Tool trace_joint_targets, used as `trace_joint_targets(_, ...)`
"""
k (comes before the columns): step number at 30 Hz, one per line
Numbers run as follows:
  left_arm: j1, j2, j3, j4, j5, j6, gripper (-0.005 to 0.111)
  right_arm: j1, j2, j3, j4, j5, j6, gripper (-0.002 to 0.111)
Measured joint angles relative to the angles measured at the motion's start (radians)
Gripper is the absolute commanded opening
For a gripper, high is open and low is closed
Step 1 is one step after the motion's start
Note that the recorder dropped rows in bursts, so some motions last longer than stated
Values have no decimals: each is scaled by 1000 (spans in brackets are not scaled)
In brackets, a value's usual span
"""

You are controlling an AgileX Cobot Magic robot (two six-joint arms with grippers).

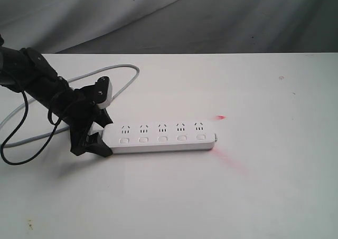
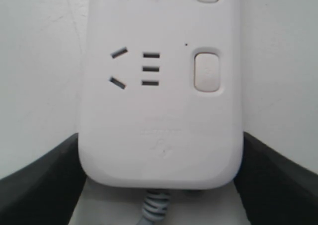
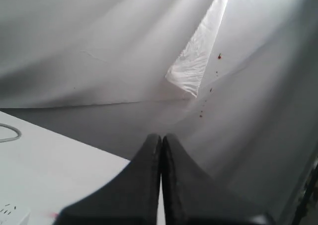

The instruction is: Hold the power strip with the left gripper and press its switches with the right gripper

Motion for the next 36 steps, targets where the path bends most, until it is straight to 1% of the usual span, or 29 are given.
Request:
trace_joint_targets(2,0,0,0,0,0,0,68,0,0,50,-88,-38,123,0)
trace_joint_targets(4,0,0,0,0,0,0,68,0,0,97,-122,-84,174,0)
trace_joint_targets(8,0,0,0,0,0,0,68,0,0,169,-145,-152,207,0)
trace_joint_targets(12,0,0,0,0,0,0,68,0,0,181,-147,-162,216,0)
trace_joint_targets(18,0,0,0,0,0,0,68,0,0,183,-147,-134,223,0)
trace_joint_targets(31,0,0,0,0,0,0,68,0,0,183,-147,-133,227,0)
trace_joint_targets(34,0,0,0,0,0,0,68,0,0,183,-147,-58,227,0)
trace_joint_targets(36,0,0,0,0,0,0,68,0,0,183,-147,39,227,0)
